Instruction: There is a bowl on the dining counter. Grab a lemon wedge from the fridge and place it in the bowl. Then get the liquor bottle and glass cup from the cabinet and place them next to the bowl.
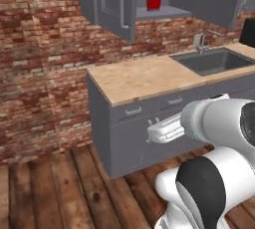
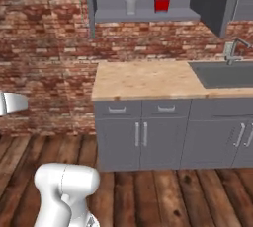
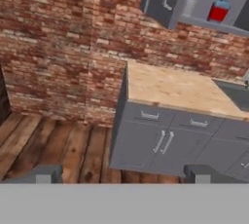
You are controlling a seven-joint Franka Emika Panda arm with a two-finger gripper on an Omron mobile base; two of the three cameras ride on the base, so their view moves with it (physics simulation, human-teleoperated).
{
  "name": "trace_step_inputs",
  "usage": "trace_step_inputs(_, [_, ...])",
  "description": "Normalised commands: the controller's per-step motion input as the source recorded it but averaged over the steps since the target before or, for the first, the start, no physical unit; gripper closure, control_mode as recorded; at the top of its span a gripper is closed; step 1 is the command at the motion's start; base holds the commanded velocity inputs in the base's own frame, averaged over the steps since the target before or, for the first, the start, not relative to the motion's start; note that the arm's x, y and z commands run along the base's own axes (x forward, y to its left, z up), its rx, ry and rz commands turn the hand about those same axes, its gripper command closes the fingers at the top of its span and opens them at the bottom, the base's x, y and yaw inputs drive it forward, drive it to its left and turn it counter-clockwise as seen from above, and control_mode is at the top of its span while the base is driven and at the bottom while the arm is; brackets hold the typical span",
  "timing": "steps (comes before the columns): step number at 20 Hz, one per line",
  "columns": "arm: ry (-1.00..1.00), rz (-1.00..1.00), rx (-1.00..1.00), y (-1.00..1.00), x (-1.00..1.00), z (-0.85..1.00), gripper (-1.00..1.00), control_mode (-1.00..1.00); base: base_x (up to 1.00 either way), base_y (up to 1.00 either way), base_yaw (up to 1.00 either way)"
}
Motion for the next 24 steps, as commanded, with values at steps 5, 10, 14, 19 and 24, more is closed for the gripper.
trace_step_inputs(5, [0.00, 0.00, 0.00, 0.00, 0.00, 0.00, -1.00, 1.00, 0.31, -0.95, 0.29])
trace_step_inputs(10, [0.00, 0.00, 0.00, 0.00, 0.00, 0.00, -1.00, 1.00, 0.40, -0.84, 0.27])
trace_step_inputs(14, [0.00, 0.00, 0.00, 0.00, 0.00, 0.00, -1.00, 1.00, 0.33, -0.67, 0.25])
trace_step_inputs(19, [0.00, 0.00, 0.00, 0.00, 0.00, 0.00, -1.00, 1.00, 0.07, -0.21, 0.10])
trace_step_inputs(24, [0.00, 0.00, 0.00, 0.00, 0.00, 0.00, -1.00, 1.00, 0.39, -0.02, 0.00])
